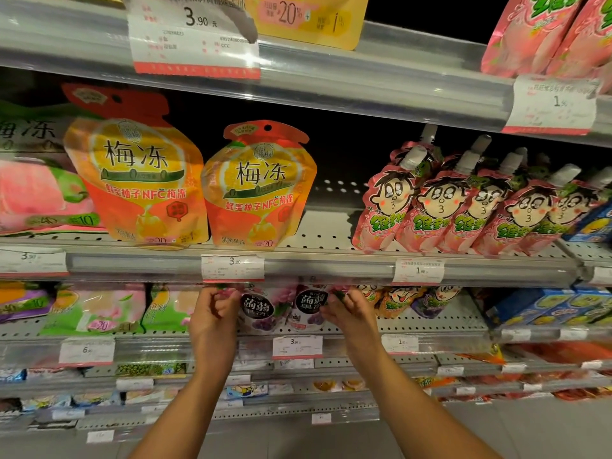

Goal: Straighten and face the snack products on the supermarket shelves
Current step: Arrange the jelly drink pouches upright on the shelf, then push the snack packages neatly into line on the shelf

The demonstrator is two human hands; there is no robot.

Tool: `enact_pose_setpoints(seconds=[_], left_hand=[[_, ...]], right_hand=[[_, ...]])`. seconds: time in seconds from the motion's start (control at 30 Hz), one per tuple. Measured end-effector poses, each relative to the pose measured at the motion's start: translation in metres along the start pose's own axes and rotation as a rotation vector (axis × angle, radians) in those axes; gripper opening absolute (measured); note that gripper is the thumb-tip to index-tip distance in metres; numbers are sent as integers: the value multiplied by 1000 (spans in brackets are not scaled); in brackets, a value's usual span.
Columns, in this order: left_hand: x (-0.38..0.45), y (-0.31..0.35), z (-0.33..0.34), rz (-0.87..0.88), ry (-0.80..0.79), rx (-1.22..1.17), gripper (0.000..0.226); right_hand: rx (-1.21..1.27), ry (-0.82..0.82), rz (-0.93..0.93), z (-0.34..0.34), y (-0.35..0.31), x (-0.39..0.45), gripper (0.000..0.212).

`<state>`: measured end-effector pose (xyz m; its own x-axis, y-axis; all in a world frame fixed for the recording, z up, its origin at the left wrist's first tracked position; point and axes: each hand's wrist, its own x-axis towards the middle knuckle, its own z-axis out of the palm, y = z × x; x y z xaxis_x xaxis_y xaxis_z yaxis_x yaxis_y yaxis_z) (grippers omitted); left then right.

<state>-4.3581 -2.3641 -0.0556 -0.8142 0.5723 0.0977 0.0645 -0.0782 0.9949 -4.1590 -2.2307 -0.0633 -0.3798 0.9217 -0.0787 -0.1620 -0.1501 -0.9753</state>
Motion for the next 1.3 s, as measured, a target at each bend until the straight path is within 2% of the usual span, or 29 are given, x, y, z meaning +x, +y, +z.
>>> enact_pose_setpoints(seconds=[0.07, 0.13, 0.2, 0.23, 0.33, 0.47, 0.67, 0.83, 1.0, 1.1, 1.2, 1.3], left_hand=[[-2, 5, -3, 26, -5, 31, 17], [-3, -1, -7, 10, -10, 60, 38], [-6, -13, -13, 29, 0, 112, 54], [-9, -20, -15, 68, 12, 164, 54], [-25, -34, -15, 153, -5, 350, 37], [-33, -51, -6, 253, -193, 588, 29], [-26, -57, 12, 270, -163, 768, 26], [-28, -61, 23, 247, -118, 761, 23], [-36, -66, 27, 235, -124, 704, 11], [-41, -70, 24, 237, -163, 672, 8], [-52, -66, 28, 245, -252, 627, 22], [-67, -56, 44, 282, -382, 576, 20]], right_hand=[[-51, -22, -34, -3, 4, -2, 26], [-31, -5, -92, -5, 11, -7, 22], [-36, 81, -129, -5, 18, -15, 17], [-146, 146, -163, -5, 23, -20, 17], [-702, 302, -214, 5, 28, -30, 26], [-1005, 163, -67, 14, 41, -23, 34], [-1296, 139, -103, 18, 40, -14, 37], [-1337, 140, -164, 21, 41, -13, 37], [-1342, 105, -151, 20, 41, -14, 37], [-1362, 40, -151, 12, 45, -17, 38], [-1251, 57, -185, -1, 45, -30, 20], [-1315, 92, -189, -22, 41, -50, 14]])
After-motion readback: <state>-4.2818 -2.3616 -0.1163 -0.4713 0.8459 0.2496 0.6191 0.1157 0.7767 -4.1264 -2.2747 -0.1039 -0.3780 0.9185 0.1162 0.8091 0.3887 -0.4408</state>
